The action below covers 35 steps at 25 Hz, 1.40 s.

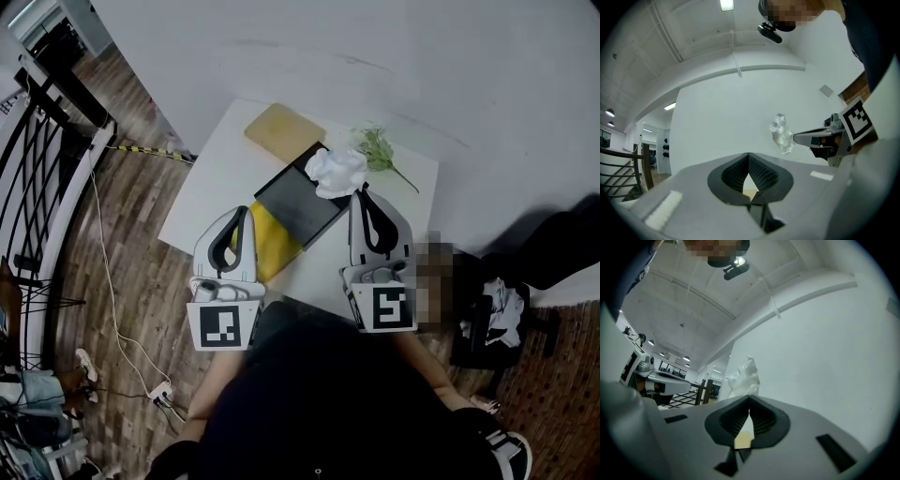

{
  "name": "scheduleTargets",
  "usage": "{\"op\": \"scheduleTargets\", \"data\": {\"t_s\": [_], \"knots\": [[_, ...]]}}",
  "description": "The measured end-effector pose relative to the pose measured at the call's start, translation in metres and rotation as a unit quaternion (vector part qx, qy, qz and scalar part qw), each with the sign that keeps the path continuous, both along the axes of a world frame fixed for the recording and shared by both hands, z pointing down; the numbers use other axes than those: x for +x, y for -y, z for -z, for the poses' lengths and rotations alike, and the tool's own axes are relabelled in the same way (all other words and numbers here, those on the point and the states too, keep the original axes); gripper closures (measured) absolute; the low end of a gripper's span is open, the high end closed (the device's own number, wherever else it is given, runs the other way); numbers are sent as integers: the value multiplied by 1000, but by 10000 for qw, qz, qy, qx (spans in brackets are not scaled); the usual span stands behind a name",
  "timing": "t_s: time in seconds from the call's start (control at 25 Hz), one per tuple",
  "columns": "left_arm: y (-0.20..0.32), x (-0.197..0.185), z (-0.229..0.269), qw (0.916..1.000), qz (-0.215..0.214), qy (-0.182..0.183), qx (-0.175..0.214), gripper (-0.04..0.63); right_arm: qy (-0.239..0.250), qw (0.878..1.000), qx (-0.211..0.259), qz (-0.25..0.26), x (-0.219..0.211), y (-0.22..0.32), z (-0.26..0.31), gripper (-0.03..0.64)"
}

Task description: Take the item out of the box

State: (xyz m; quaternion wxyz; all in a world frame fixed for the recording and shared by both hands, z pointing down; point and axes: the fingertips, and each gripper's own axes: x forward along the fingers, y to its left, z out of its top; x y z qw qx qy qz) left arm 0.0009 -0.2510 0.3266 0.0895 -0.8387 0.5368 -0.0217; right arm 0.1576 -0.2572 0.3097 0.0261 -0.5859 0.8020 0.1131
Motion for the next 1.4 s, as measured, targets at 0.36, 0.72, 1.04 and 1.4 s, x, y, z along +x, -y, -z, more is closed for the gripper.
{"op": "scheduleTargets", "data": {"t_s": [0.36, 0.72, 1.04, 1.4], "knots": [[-7, -3, -4, 10000, -9, -12, -60, 586, -1, 10000, -36, 15, -4, -3, -2, 604], [-16, -11, -4, 9999, 94, -10, -42, 586, 1, 9999, -44, 143, -15, -7, -4, 604], [-24, -23, -11, 9997, 225, -8, -94, 586, 15, 9996, -112, 275, -26, -10, -13, 604], [-16, -45, -9, 9996, 263, -14, 114, 586, -16, 9989, -254, 392, -52, -3, -25, 604]]}}
